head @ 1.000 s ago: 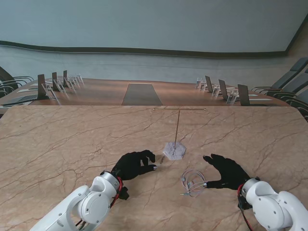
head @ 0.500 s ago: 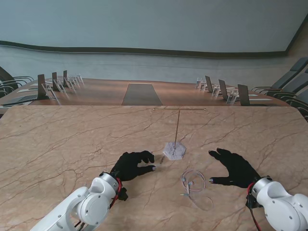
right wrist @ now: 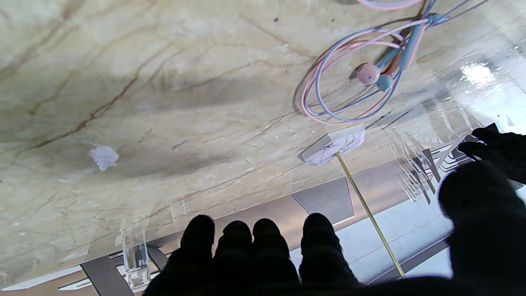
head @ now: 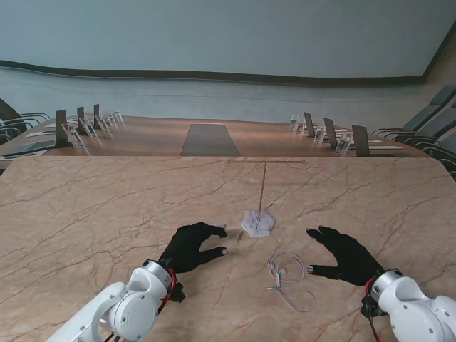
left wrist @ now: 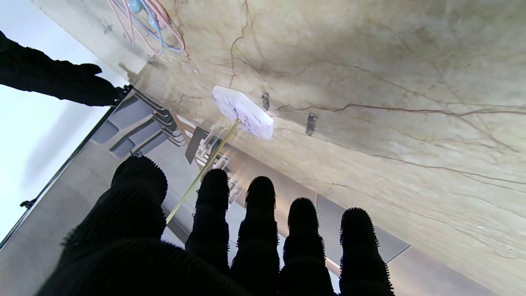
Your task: Take the wired earphone off the rack, coil the cable and place them on the table
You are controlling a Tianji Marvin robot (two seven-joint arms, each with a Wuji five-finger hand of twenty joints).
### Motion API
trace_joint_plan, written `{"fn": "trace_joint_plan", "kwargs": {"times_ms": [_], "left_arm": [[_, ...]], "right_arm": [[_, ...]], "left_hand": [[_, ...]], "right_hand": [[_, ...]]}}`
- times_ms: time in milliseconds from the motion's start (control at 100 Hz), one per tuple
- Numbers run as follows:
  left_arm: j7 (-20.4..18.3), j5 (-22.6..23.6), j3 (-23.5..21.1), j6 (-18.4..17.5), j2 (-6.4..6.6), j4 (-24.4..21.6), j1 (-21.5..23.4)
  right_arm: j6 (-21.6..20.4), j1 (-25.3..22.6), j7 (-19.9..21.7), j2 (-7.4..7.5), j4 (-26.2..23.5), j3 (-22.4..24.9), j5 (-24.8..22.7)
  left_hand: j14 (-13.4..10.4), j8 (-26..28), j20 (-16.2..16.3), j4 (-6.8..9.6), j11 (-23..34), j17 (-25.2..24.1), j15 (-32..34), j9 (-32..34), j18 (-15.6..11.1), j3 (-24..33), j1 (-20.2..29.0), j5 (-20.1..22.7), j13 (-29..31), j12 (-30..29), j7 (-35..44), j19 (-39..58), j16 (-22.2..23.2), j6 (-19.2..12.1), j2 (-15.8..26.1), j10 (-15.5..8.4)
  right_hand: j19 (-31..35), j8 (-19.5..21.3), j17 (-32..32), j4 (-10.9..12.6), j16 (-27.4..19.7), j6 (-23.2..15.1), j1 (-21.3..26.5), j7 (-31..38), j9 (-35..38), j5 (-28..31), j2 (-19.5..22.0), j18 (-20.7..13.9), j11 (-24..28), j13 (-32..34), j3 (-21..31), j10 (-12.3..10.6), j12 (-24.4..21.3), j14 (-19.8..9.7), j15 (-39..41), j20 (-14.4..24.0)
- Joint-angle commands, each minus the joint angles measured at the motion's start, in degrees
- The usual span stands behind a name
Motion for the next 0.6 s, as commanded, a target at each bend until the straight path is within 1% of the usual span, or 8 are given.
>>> {"fn": "trace_joint_plan", "kwargs": {"times_ms": [0,50,80,180,310,420,480,590], "left_arm": [[-0.47,0.42,-0.21,0.49,0.24,-0.68,1.3],[-0.57,0.59,-0.47,0.58,0.3,-0.87,1.67],[-0.82,0.61,-0.7,0.64,0.37,-1.08,1.95],[-1.12,0.77,-1.2,0.71,0.48,-1.52,2.7],[-1.34,1.3,-1.69,0.95,0.63,-2.21,3.94],[-1.42,1.34,-1.94,1.28,0.69,-2.65,4.77],[-1.5,1.33,-2.16,1.43,0.71,-2.97,5.28],[-1.31,1.59,-2.58,1.4,0.74,-3.44,6.17]], "right_arm": [[0.23,-0.91,0.03,-0.38,-0.43,-0.41,0.31],[0.38,-1.2,-0.11,-0.43,-0.54,-0.55,0.71],[0.49,-1.38,-0.14,-0.45,-0.63,-0.64,0.93],[0.68,-1.87,-0.45,-0.54,-0.81,-0.92,1.46],[0.83,-2.65,-1.21,-0.72,-1.13,-1.01,2.08],[0.92,-3.43,-1.8,-0.88,-1.45,-0.9,2.71],[1.06,-3.85,-1.66,-0.9,-1.67,-0.86,3.14],[1.24,-4.47,-1.84,-0.98,-1.79,-1.04,3.88]], "left_hand": [[-2.52,-1.45,-1.03,1.51,-1.02,-1.1,-1.92,-2.87,-2.46,-0.51,-2.35,-1.81,-2.74,-1.49,-2.58,-4.94,-1.34,0.74,2.11,-1.59],[-2.79,-1.92,-0.63,1.54,-0.96,-1.22,-2.25,-3.28,-2.6,-0.91,-2.88,-2.25,-2.95,-1.83,-3.07,-6.46,-1.6,1.22,2.41,-1.68],[-2.86,-2.77,0.7,1.56,-1.03,-1.22,-2.67,-3.53,-2.78,-1.49,-2.94,-2.34,-3.04,-2.37,-3.77,-7.52,-1.92,1.38,2.73,-1.61],[-3.16,-4.0,1.4,1.6,-1.33,-1.27,-3.31,-4.98,-3.13,-3.18,-4.09,-3.55,-4.1,-3.01,-4.75,-10.26,-2.31,2.05,3.83,-1.46],[-4.37,-5.93,1.82,1.67,-1.75,-1.37,-4.74,-7.18,-4.0,-5.8,-4.79,-4.64,-5.64,-4.32,-5.75,-14.32,-3.41,2.47,5.38,-2.2],[-4.69,-6.58,2.17,1.68,-1.98,-1.86,-5.29,-8.61,-4.47,-7.13,-5.25,-5.5,-6.79,-4.87,-5.99,-16.24,-3.8,2.67,6.52,-2.17],[-5.07,-7.3,2.8,1.79,-1.84,-1.52,-5.66,-9.67,-4.9,-8.89,-4.98,-6.07,-7.58,-5.42,-6.1,-19.05,-4.15,2.62,7.48,-2.36],[-5.56,-7.58,2.32,1.81,-1.96,-1.22,-6.43,-10.56,-5.25,-9.99,-5.21,-6.49,-8.18,-5.66,-6.19,-20.64,-4.59,2.4,8.23,-2.62]], "right_hand": [[-2.42,0.68,0.19,0.91,-1.24,-1.47,-2.19,-0.93,-1.32,-0.07,2.18,-3.93,-1.41,-1.75,-0.99,-1.76,-0.12,-2.91,-1.48,-1.41],[-2.65,0.48,0.29,0.95,-1.47,-1.55,-2.32,-1.0,-1.34,-0.06,2.48,-4.06,-1.43,-1.74,-1.06,-1.84,-0.31,-3.1,-1.49,-1.67],[-2.79,0.35,0.33,0.95,-1.6,-1.6,-2.44,-1.05,-1.36,-0.06,2.57,-4.08,-1.47,-1.74,-1.14,-1.88,-0.43,-3.14,-1.5,-1.81],[-3.1,-0.12,0.51,1.0,-1.96,-1.69,-2.79,-1.2,-1.34,0.0,3.14,-4.2,-1.53,-1.73,-1.27,-2.0,-0.82,-3.23,-1.52,-2.19],[-3.36,-0.62,0.62,1.03,-2.23,-1.69,-3.05,-1.29,-1.32,0.04,3.63,-4.24,-1.51,-1.74,-1.43,-1.99,-1.12,-3.17,-1.5,-2.5],[-3.55,-1.08,0.74,1.1,-2.42,-1.66,-2.97,-1.34,-1.3,0.11,3.86,-4.5,-1.48,-1.72,-1.5,-2.12,-1.33,-3.35,-1.48,-2.75],[-3.73,-1.38,0.82,1.11,-2.62,-1.63,-2.99,-1.38,-1.34,0.09,4.15,-4.84,-1.55,-1.73,-1.6,-2.44,-1.53,-3.77,-1.56,-2.96],[-4.09,-1.99,0.95,1.12,-3.04,-1.68,-2.96,-1.5,-1.38,0.12,4.33,-4.99,-1.72,-1.74,-1.79,-2.52,-1.99,-3.89,-1.69,-3.38]]}}
